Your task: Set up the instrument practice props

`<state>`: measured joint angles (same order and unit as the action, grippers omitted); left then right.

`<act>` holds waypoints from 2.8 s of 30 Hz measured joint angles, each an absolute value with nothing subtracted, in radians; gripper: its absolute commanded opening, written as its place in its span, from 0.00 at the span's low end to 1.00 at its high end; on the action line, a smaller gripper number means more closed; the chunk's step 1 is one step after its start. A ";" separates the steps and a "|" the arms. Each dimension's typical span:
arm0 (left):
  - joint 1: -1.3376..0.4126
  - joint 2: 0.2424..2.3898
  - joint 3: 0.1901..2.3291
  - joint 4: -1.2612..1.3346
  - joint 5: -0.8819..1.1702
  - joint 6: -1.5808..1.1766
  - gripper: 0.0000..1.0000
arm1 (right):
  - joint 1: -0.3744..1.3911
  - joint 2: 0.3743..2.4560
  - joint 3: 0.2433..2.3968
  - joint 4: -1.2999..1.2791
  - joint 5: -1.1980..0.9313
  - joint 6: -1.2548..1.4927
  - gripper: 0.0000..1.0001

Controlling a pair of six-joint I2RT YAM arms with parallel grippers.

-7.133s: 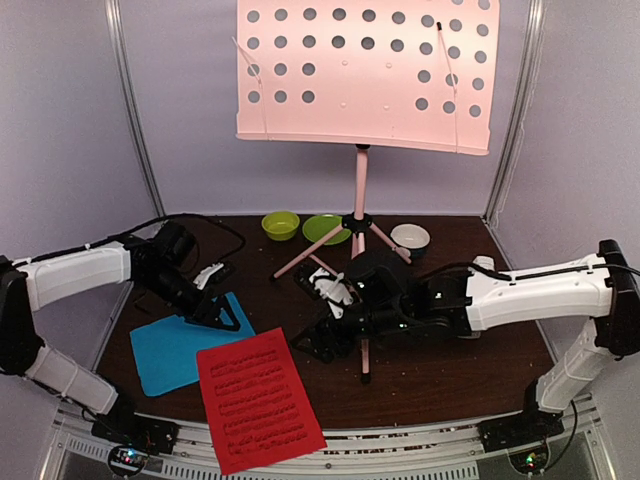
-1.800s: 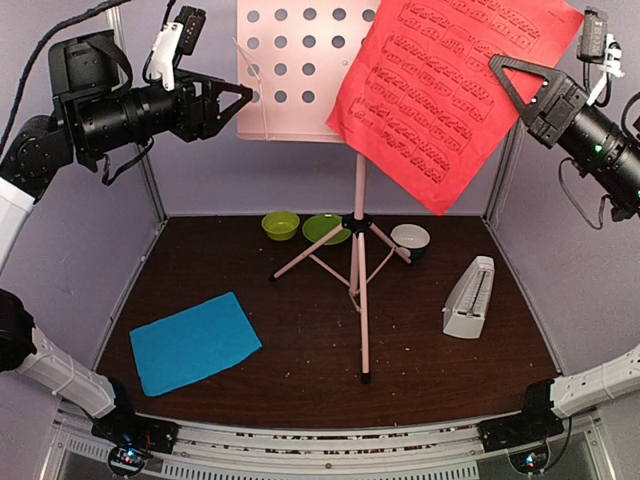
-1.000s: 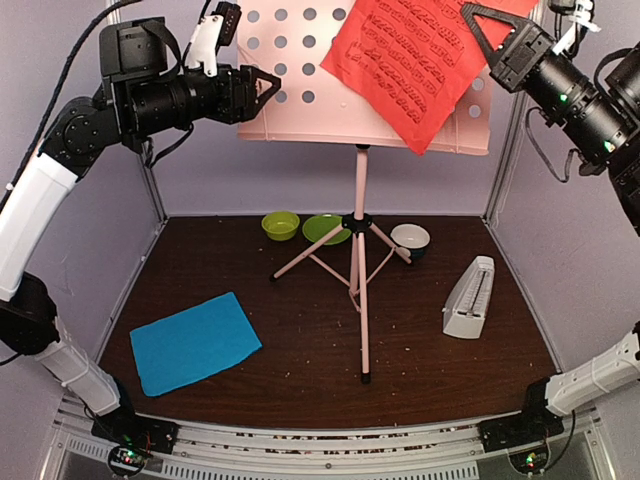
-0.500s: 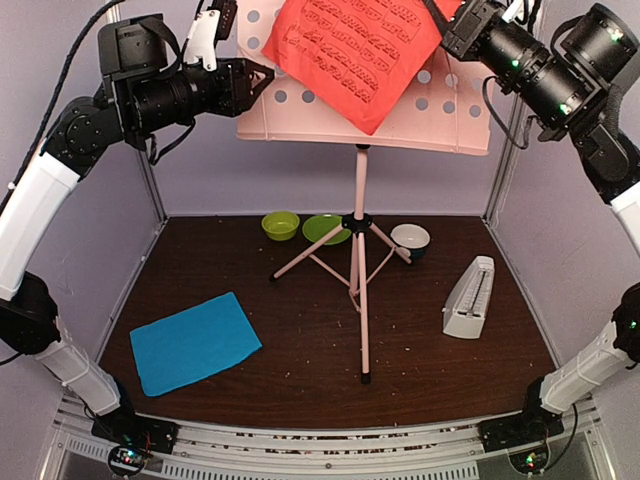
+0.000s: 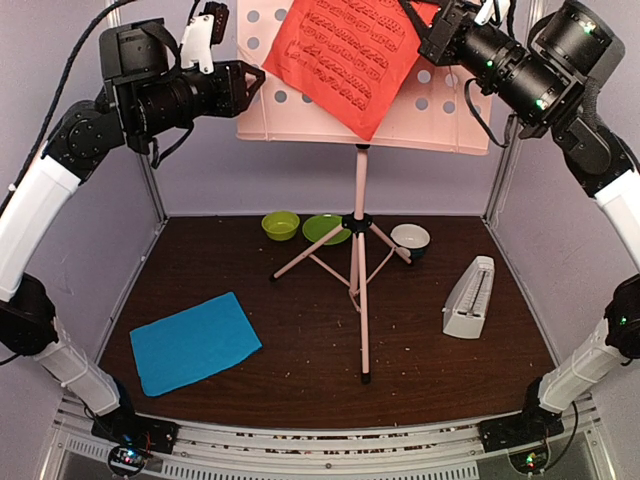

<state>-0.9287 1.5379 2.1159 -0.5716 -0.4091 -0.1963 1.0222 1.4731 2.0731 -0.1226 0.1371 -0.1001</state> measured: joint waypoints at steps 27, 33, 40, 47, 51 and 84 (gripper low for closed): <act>-0.928 1.574 2.101 -0.480 -0.361 -0.200 0.00 | 1.021 1.526 2.104 -0.123 0.141 -0.136 0.00; -0.928 1.532 2.011 -0.395 -0.334 -0.159 0.00 | 1.020 1.533 2.109 -0.123 0.147 -0.148 0.00; -0.926 1.475 1.882 -0.265 -0.274 -0.054 0.00 | 1.009 1.575 2.155 -0.131 0.131 -0.190 0.00; -0.923 1.465 1.856 -0.232 -0.217 0.070 0.00 | 0.999 1.607 2.175 -0.155 0.066 -0.294 0.01; -0.923 1.465 1.856 -0.232 -0.197 0.102 0.00 | 0.991 1.620 2.180 -0.167 0.025 -0.356 0.06; -0.922 1.465 1.843 -0.215 -0.165 0.149 0.00 | 0.955 1.694 2.255 -0.062 -0.021 -0.392 0.72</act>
